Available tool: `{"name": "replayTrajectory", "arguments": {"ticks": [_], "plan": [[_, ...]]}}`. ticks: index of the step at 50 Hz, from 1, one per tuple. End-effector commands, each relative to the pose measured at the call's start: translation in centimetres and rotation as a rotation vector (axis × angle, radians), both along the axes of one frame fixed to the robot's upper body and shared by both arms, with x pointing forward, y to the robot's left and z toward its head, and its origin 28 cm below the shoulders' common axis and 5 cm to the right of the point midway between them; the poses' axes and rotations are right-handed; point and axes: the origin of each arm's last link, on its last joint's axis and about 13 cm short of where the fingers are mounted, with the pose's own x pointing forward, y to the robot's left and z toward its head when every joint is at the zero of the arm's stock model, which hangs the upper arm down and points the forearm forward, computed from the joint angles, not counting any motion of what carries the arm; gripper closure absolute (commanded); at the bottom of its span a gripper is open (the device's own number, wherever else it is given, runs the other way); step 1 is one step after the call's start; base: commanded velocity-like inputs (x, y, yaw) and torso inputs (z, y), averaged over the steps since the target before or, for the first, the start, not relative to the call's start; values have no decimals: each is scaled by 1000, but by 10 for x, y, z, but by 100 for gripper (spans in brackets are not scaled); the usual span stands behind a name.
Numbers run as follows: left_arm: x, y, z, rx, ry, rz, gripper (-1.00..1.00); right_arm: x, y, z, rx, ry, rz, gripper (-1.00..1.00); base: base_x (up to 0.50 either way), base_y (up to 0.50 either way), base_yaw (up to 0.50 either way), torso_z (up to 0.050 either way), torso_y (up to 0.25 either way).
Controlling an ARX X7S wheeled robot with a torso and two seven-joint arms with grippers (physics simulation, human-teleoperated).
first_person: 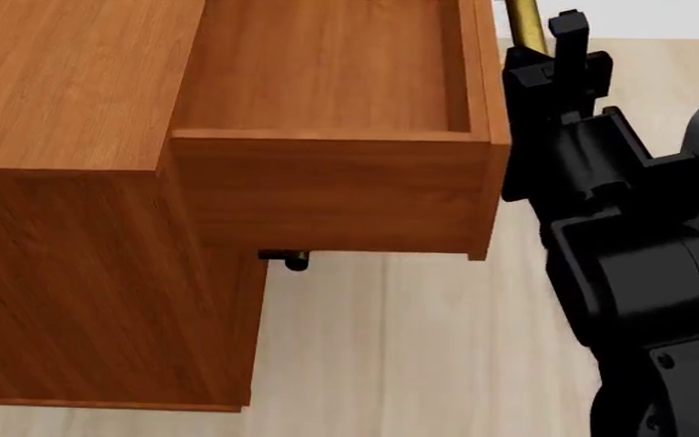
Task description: Close the bottom drawer of the cabinet and open the top drawer.
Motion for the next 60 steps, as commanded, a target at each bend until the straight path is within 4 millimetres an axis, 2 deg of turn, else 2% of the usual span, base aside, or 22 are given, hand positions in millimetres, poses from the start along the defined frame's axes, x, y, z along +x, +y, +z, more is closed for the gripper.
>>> {"name": "replayTrajectory", "arguments": {"ticks": [1, 46, 47, 60], "plan": [[0, 0, 0, 0, 0, -1, -100, -16, -20, 20, -110, -204, -143, 100, -12, 0, -8, 0, 10], [-1, -1, 1, -2, -3, -3, -100, -14, -19, 20, -96, -215, -136, 100, -6, 0, -5, 2, 6], [-1, -1, 1, -2, -2, -3, -100, -14, -19, 20, -95, -217, -134, -100, 0, 0, -5, 0, 0], [-2, -1, 2, -5, -3, -6, -100, -16, -19, 19, -83, -222, -134, -100, -2, 0, -1, 1, 3]]}}
